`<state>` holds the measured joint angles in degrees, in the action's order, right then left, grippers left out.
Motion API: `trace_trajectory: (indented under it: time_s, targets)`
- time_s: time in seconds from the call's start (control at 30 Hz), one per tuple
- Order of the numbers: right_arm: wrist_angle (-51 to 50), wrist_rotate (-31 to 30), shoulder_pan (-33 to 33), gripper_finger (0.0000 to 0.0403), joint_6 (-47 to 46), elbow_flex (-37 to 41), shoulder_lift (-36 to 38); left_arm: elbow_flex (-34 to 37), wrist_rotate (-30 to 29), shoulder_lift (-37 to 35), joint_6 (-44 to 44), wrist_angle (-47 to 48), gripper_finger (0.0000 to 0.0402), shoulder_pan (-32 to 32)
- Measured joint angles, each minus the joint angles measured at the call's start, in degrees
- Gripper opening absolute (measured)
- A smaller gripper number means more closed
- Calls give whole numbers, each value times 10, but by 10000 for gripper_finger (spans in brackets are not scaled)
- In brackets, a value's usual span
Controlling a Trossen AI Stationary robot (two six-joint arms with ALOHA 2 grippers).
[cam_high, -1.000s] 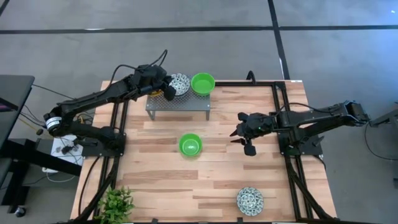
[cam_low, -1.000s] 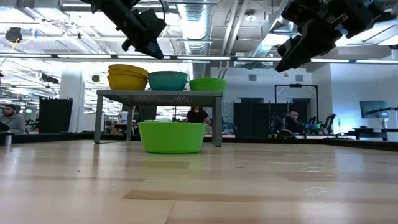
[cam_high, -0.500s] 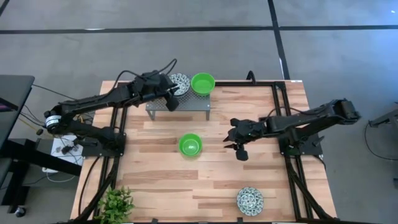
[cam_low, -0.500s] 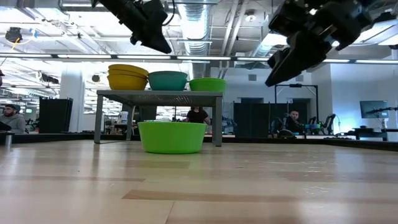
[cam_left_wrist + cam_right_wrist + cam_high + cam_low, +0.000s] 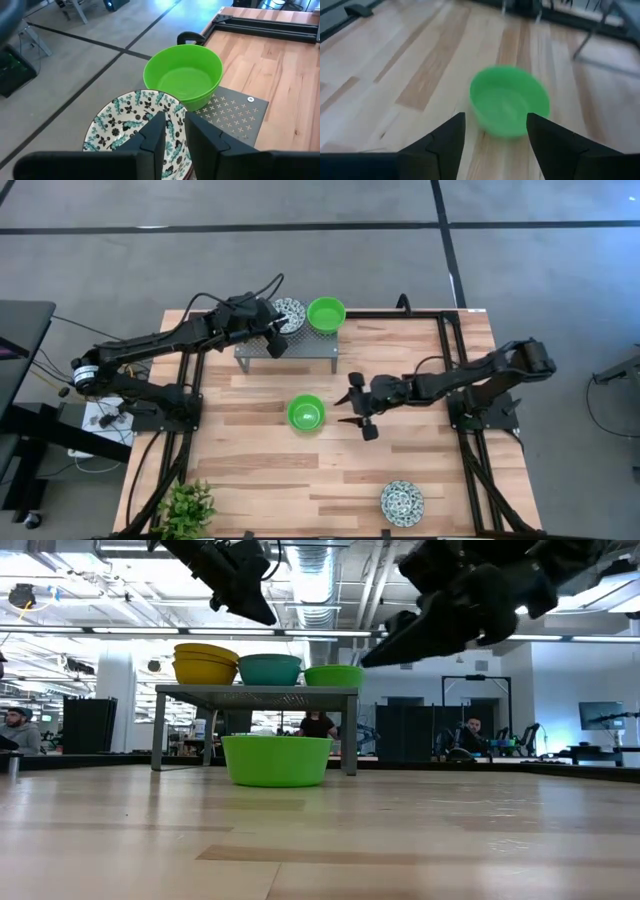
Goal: Pick & Place Mini bowls
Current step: Stack the green bowl on the green bowl on the shelf
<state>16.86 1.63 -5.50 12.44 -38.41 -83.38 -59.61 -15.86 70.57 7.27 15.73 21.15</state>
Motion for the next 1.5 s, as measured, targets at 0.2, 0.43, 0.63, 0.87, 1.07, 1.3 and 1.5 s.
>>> trace_trajectory:
  time_s: [0.2,0.43,0.63,0.87,1.07,1.3,1.5]
  targets:
    - [0,10,0,196,12,-45,-79,0,0,0,0,-2,75,0]
    - [-41,46,-1,179,19,-140,-178,0,0,0,0,-4,74,0]
    - [-147,45,-1,182,40,-218,-241,0,0,0,0,-4,74,0]
    - [-195,45,-1,177,46,-270,-282,0,0,0,0,-4,72,0]
    - [-240,45,3,121,46,-280,-285,0,0,0,0,-4,72,0]
    - [-243,43,13,24,47,-280,-282,0,0,0,0,-4,72,0]
    - [-247,29,16,15,52,-280,-279,0,0,0,-2,-4,72,-6]
